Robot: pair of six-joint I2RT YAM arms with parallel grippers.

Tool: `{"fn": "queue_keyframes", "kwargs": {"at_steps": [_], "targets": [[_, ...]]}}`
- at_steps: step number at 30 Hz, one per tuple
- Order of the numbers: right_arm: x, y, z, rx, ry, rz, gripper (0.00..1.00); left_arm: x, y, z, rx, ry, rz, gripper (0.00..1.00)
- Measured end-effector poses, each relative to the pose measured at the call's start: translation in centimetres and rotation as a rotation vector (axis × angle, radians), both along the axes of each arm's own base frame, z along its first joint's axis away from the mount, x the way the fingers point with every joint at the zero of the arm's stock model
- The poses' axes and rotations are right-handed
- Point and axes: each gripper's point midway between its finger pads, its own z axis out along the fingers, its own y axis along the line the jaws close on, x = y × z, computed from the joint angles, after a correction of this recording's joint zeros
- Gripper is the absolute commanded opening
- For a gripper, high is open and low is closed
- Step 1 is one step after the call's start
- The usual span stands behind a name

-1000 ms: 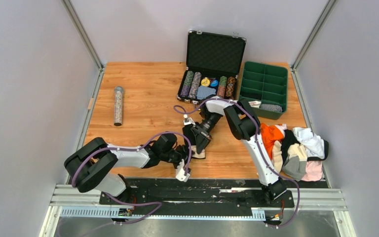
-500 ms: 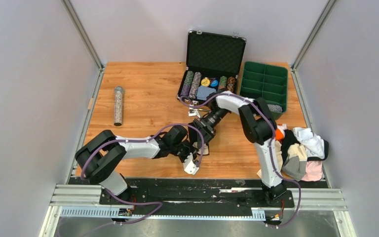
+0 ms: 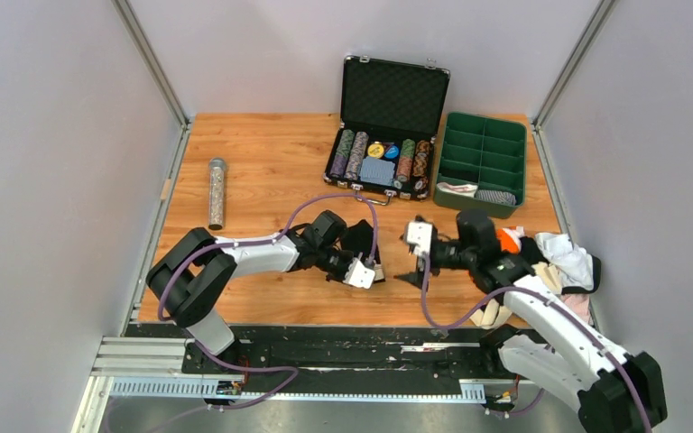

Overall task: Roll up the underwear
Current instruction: Roll the underwear to the center of the board.

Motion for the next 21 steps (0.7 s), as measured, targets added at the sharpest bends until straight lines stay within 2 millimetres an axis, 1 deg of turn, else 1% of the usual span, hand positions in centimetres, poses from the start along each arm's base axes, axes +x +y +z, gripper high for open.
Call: {"fn": "queue_keyframes", "kwargs": {"at_steps": [2,4,5,6,8,13,15,18,21], "targets": [[-1.8,0.5,-3.7,-0.052,-0.023,0.076,0.85,-0.1,-0.2,0.2,-0.023,0.088,0.034,0.0],[-2.7,0.6,-7.2,-0.12,-0.011,0.111,0.84,-0.2,-0.2,0.4,-0.046,0.163,0.07,0.0],[-3.0,0.6,-8.5,-0.15,-0.015,0.123,0.84,-0.2,-0.3,0.5,-0.057,0.201,0.086,0.0],[-3.1,0.8,-9.4,-0.17,-0.032,0.134,0.83,-0.3,-0.4,0.6,-0.071,0.238,0.1,0.0],[-2.8,1.6,-9.9,-0.186,-0.095,0.156,0.79,-0.2,-0.5,0.9,-0.091,0.291,0.126,0.0],[-1.7,4.3,-8.8,-0.158,-0.252,0.21,0.77,-0.8,-1.1,1.2,-0.126,0.377,0.142,0.0],[-1.7,5.0,-8.7,-0.151,-0.29,0.238,0.72,-1.1,-1.1,1.2,-0.135,0.403,0.146,0.0],[-2.1,5.4,-9.4,-0.162,-0.312,0.292,0.66,-1.3,-1.0,1.2,-0.145,0.439,0.164,0.0],[-2.6,5.7,-10.7,-0.184,-0.296,0.347,0.61,-1.3,-0.8,1.2,-0.157,0.464,0.183,0.0]]}}
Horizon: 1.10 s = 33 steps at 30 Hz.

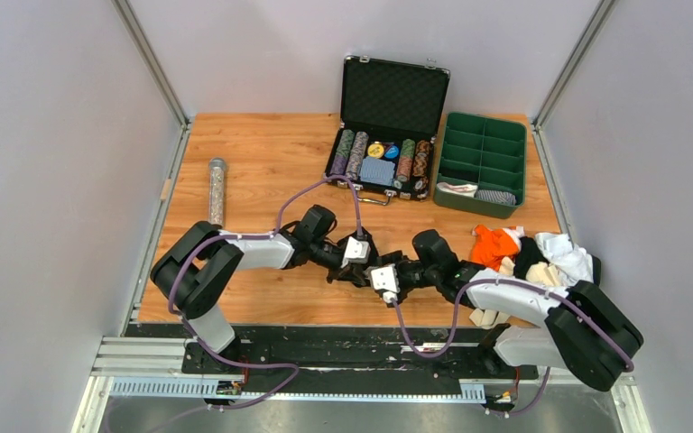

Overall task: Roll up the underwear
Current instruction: Roll the underwear to the center of the board.

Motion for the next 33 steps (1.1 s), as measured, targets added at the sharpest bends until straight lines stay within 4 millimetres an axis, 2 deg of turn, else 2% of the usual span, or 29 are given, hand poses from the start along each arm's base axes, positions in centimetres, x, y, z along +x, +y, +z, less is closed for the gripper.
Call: {"fn": "queue_keyframes", "kwargs": {"at_steps": [4,7,12,17,21,26,28,33], "targets": [[-0.1,0.2,-1.1,-0.035,0.019,0.032,0.59,0.1,0.1,0.2,-0.007,0.018,0.016,0.0],[0.2,0.4,-1.6,-0.048,0.013,0.043,0.48,0.0,0.3,0.2,-0.01,0.026,0.022,0.0],[0.5,0.3,-3.7,-0.095,0.026,0.045,0.28,0.1,0.5,0.2,-0.011,0.035,0.037,0.0],[0.9,0.6,-3.5,-0.112,0.033,0.043,0.13,0.4,1.0,0.4,-0.004,0.057,0.075,0.0],[1.2,1.2,-1.9,-0.132,0.102,0.031,0.11,0.6,1.7,2.1,0.016,0.066,0.125,0.0],[-0.1,2.0,0.6,-0.151,0.269,0.048,0.09,-0.5,2.5,4.6,0.033,0.157,0.188,0.0],[-0.6,2.1,0.7,-0.171,0.334,0.06,0.09,-1.0,2.7,4.8,0.049,0.225,0.221,0.0],[-2.4,2.1,-0.5,-0.216,0.478,0.096,0.09,-2.2,3.1,3.9,0.112,0.392,0.296,0.0]]}}
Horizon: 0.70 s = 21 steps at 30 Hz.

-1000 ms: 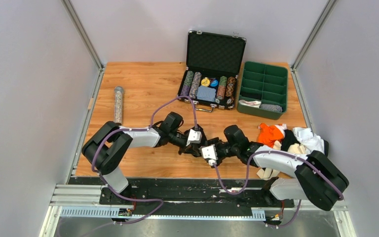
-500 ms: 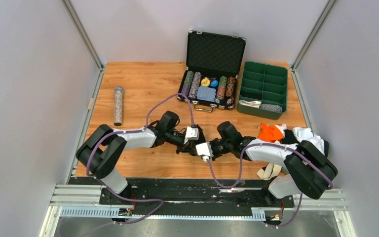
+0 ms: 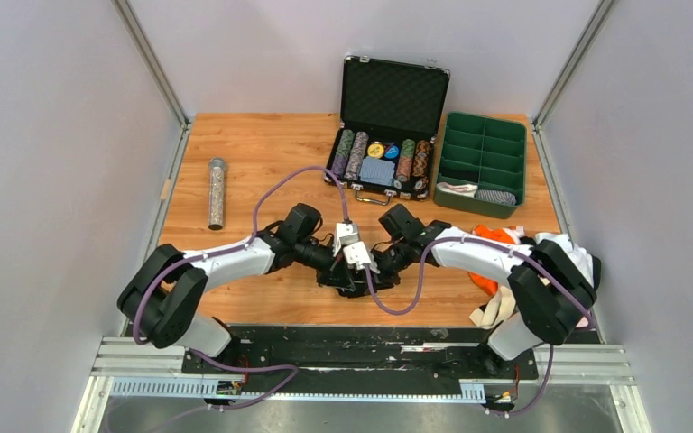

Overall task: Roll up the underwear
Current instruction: Roll the underwear to the center of the board.

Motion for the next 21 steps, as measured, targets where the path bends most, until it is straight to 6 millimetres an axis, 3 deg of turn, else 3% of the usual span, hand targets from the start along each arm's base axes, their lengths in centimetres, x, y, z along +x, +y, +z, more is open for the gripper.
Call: {"fn": "queue_keyframes", "kwargs": {"at_steps": [9,10,11,13,15,21], "targets": [[-0.8,0.8,-1.4,-0.068,0.174,0.067,0.08,-0.5,0.8,-1.7,0.078,0.238,0.134,0.02],[-0.7,1.0,-1.6,-0.076,0.199,0.074,0.08,-0.5,1.1,-2.1,0.088,0.267,0.157,0.06],[-0.6,1.3,-1.8,-0.086,0.221,0.078,0.08,-0.5,1.3,-2.4,0.095,0.287,0.173,0.19],[-0.4,1.8,-2.3,-0.097,0.257,0.103,0.08,-0.3,1.9,-3.0,0.117,0.33,0.225,0.33],[-0.3,2.1,-2.6,-0.121,0.3,0.121,0.07,0.1,2.5,-3.7,0.152,0.363,0.285,0.42],[-0.2,3.0,-3.2,-0.191,0.454,0.153,0.06,1.1,5.1,-5.3,0.27,0.46,0.47,0.5]]}}
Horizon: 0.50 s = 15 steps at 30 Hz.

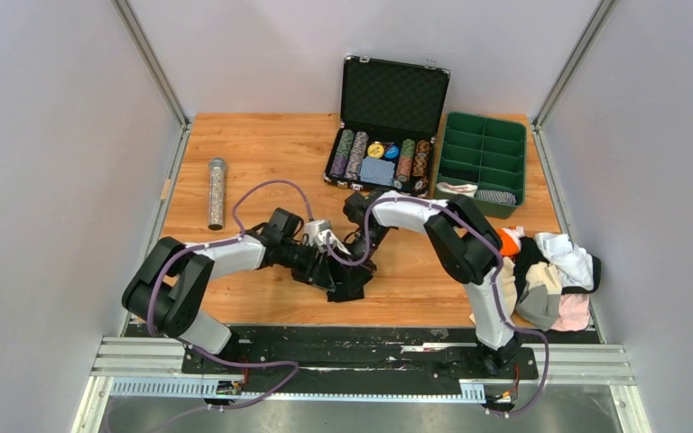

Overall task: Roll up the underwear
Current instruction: Roll the underwear to the center of the board.

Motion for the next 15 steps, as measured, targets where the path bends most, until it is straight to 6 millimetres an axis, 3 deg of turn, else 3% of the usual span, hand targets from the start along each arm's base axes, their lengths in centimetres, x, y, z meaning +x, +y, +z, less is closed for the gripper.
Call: {"fn": "queue_keyframes", "kwargs": {"at_steps": [5,7,11,13,15], "targets": [[1.9,1.9,-0.1,-0.033,0.16,-0.069,0.06,2.1,4.1,0.8,0.093,-0.021,0.17,0.54],[2.6,1.4,-0.5,-0.122,0.315,-0.167,0.05,3.5,4.7,2.9,0.077,-0.15,0.176,0.55],[3.3,-0.3,-0.7,-0.276,0.641,-0.358,0.04,6.7,3.4,9.0,-0.023,-0.519,0.092,0.55],[4.0,-1.1,-0.7,-0.334,0.718,-0.421,0.04,6.9,2.0,10.9,-0.057,-0.656,-0.01,0.55],[4.4,-1.6,-0.8,-0.364,0.737,-0.45,0.03,6.2,0.2,11.6,-0.074,-0.805,-0.174,0.55]]}}
